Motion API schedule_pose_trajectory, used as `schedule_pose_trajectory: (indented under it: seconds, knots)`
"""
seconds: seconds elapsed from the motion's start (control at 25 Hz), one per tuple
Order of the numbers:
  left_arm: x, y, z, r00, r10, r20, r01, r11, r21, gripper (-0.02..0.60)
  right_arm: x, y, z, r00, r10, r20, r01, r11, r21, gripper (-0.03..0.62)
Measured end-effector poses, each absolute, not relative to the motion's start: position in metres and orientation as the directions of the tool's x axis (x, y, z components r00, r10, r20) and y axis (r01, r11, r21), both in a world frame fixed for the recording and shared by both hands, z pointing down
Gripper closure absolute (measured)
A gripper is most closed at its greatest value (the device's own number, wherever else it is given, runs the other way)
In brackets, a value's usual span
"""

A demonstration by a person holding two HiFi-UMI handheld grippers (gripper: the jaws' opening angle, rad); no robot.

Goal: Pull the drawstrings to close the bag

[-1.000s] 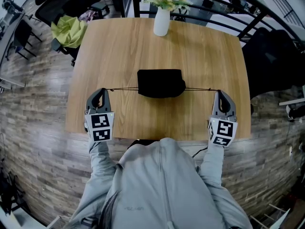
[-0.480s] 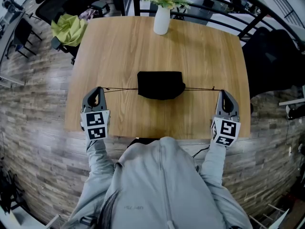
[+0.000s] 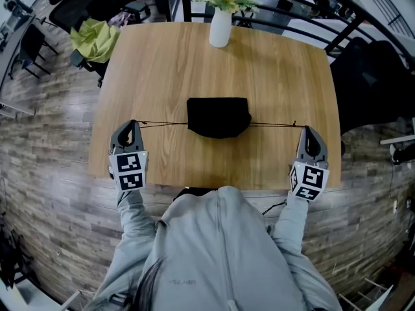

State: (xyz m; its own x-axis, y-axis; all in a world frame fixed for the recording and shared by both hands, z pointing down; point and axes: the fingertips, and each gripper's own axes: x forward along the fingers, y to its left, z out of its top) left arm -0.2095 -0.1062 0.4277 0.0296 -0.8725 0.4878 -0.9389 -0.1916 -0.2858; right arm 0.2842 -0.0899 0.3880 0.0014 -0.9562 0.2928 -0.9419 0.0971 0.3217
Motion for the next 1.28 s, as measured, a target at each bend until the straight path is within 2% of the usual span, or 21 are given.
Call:
schedule_pose_trajectory:
  seconds: [0.2,1.08,1.28]
  knots:
    - [-0.223,-0.103,0.424,0.033,-0.873,0.487,-0.955,-0.172,-0.244,0.555,0.300,-0.081,0.384,0.006,-0.958,0.288,-0.944,0.089,0.317,0.572]
    - [-0.226,-0.099,0.428,0.014,-0.868,0.497,-0.939,-0.183,-0.292,0.555,0.303,-0.079,0.391,0.024,-0.957,0.291,-0.945,0.073,0.319,0.572]
    - [-0.220,-0.099,0.430,0.018,-0.862,0.507,-0.936,-0.193,-0.295,0.555,0.304,-0.080,0.385,0.014,-0.963,0.271,-0.959,0.064,0.275,0.572]
